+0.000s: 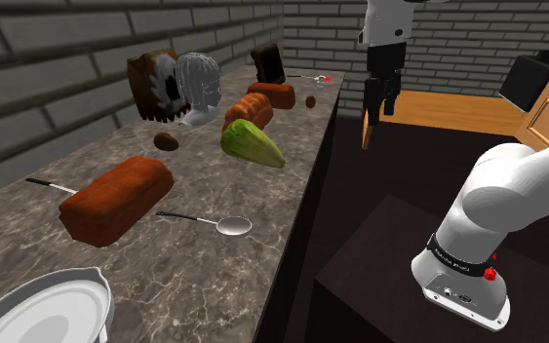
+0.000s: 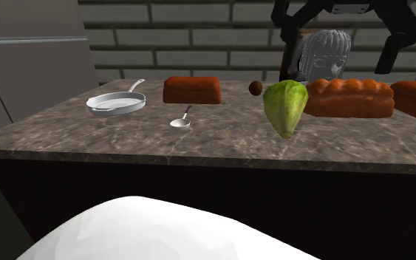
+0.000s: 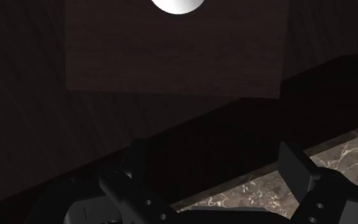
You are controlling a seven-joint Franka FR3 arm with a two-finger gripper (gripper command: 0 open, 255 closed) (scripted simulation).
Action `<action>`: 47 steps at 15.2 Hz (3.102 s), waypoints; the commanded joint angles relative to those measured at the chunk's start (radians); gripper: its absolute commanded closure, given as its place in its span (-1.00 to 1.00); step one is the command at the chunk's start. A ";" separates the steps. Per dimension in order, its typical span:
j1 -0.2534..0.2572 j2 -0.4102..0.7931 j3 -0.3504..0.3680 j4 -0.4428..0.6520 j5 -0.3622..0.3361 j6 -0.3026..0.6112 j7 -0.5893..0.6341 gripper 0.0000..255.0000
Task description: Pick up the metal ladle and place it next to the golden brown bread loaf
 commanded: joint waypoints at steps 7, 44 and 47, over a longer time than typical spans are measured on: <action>0.048 0.140 0.078 0.001 0.064 0.169 0.028 -1.00; 0.309 1.192 0.356 0.642 -0.128 0.716 0.269 -1.00; 0.314 1.209 0.353 0.629 -0.135 0.744 0.273 -1.00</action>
